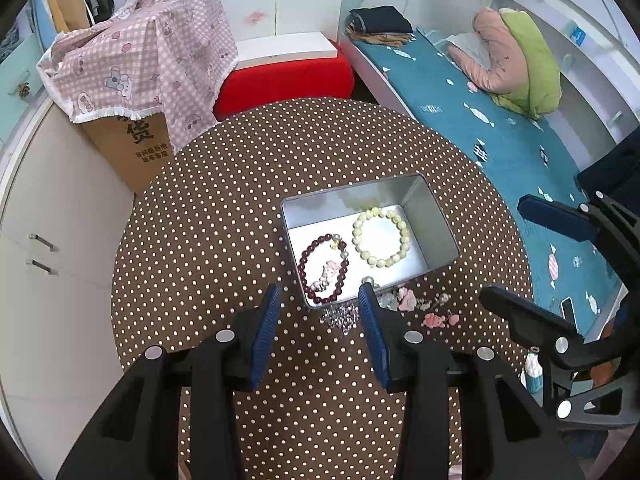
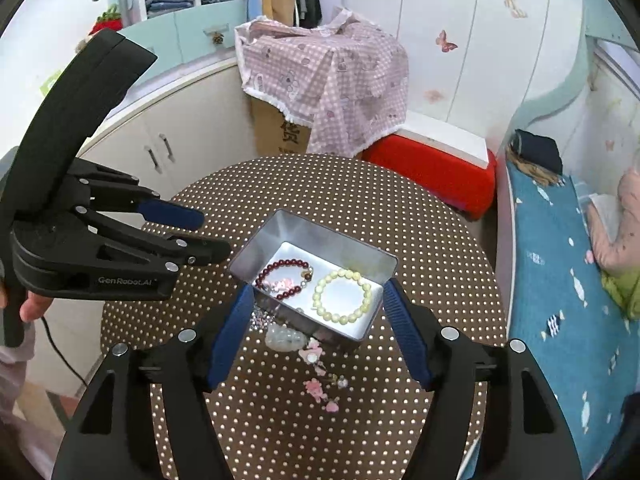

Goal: Organize jewelry
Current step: 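Reach the right tool to the pink pig charm and close on it, then lift the pig charm with the right tool while the left tool grasps a pearl earring, then carry both pieces over the grey tray and open both tools to release, then withdraw both open tools from the tray, then reach both tools toward the silver chain and pink charm beside the tray, then grasp the pink charm with the right tool while the left tool grasps the silver chain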

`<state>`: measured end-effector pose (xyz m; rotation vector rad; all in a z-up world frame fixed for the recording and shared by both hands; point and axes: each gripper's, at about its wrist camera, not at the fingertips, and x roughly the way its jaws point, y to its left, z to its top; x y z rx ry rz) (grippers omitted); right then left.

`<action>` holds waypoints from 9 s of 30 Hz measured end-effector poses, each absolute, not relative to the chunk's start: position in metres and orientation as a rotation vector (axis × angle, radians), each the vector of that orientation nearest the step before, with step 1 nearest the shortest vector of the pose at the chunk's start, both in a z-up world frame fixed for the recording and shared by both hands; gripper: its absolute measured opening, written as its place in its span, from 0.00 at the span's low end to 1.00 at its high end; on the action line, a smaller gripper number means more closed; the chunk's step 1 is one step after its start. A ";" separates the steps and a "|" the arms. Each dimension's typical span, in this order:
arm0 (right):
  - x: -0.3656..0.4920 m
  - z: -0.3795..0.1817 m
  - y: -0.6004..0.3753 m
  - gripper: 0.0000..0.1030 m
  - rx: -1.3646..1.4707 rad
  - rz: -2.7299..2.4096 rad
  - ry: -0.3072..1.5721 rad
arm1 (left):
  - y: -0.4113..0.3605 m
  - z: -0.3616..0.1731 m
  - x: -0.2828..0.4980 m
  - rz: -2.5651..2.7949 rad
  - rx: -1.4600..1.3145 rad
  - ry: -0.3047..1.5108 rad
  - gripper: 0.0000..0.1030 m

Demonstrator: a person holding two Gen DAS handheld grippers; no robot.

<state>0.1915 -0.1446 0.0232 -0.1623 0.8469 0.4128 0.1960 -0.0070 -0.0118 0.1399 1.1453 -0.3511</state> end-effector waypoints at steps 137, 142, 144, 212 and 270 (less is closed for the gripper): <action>0.204 -0.011 -0.178 0.13 -0.137 0.430 0.891 | -0.057 -0.022 0.199 -0.398 0.059 1.162 0.10; 0.215 -0.007 -0.158 0.13 -0.145 0.454 0.888 | -0.046 -0.020 0.210 -0.383 0.041 1.162 0.10; 0.220 -0.006 -0.154 0.13 -0.142 0.459 0.888 | -0.043 -0.019 0.214 -0.377 0.035 1.160 0.10; 0.171 -0.042 -0.159 0.67 -0.168 0.368 0.951 | 0.020 -0.034 0.175 -0.283 -0.009 1.182 0.43; 0.194 -0.122 -0.169 0.16 -0.130 0.436 1.056 | -0.064 -0.130 0.207 -0.124 0.086 1.195 0.48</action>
